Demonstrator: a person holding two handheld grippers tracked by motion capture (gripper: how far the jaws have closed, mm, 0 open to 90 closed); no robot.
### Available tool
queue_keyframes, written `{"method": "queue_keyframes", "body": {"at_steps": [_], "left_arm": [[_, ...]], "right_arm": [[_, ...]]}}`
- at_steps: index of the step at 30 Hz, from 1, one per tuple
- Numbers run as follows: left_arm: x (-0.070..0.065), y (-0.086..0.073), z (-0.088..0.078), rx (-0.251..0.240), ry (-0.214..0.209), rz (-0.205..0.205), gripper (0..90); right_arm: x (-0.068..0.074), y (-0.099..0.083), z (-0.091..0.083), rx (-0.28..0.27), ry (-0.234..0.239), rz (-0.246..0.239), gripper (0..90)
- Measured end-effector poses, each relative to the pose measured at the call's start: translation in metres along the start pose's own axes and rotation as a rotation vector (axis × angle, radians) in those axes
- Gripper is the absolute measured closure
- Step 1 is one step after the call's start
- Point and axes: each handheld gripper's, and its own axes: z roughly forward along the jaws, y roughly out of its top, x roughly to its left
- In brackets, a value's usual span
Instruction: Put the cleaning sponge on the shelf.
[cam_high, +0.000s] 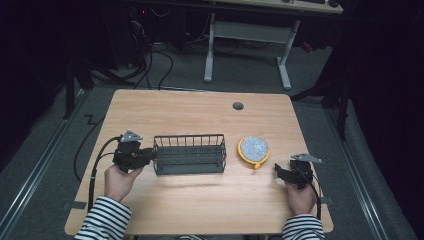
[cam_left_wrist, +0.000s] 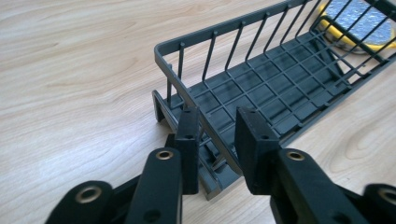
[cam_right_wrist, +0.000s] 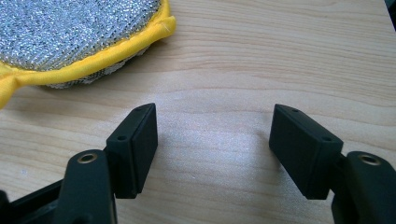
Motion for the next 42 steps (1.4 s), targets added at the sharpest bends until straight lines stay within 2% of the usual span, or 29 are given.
{"method": "queue_keyframes", "body": {"at_steps": [3,7,13,18,23,27,37,38,39,40,42], "left_arm": [[-0.002,0.001,0.001,-0.002,-0.017,0.015,74.3],[-0.004,0.002,0.003,-0.009,-0.032,0.014,74.8],[-0.005,0.003,0.004,-0.005,-0.032,0.030,75.2],[-0.005,0.004,0.006,-0.006,-0.046,0.027,75.4],[-0.014,0.009,0.012,0.002,-0.061,0.058,75.5],[-0.015,0.011,0.016,-0.004,-0.081,0.053,75.5],[-0.021,0.016,0.019,0.020,-0.083,0.088,74.7],[-0.021,0.017,0.019,0.020,-0.091,0.084,72.6],[-0.019,0.018,0.017,0.002,-0.099,0.066,66.1],[-0.019,0.018,0.017,0.002,-0.099,0.066,62.5],[-0.017,0.019,0.013,-0.019,-0.095,0.043,59.8]], "right_arm": [[0.000,0.000,0.000,0.000,0.000,-0.001,32.7],[0.000,0.000,0.000,0.000,-0.001,0.000,32.8],[0.000,0.000,0.000,0.000,-0.001,0.000,32.8],[0.001,0.000,0.000,0.004,-0.001,0.000,32.8],[0.001,0.000,0.000,0.004,-0.001,0.000,32.7],[0.001,0.000,0.000,0.003,0.000,0.001,32.7],[0.001,0.000,0.000,0.004,-0.001,0.001,32.7],[0.001,0.000,0.000,0.004,-0.001,0.001,32.7],[0.001,0.000,0.000,0.004,0.000,0.000,32.7],[0.001,0.000,0.000,0.004,0.000,0.000,32.7],[0.001,0.000,0.000,0.003,0.002,0.000,32.7]]}}
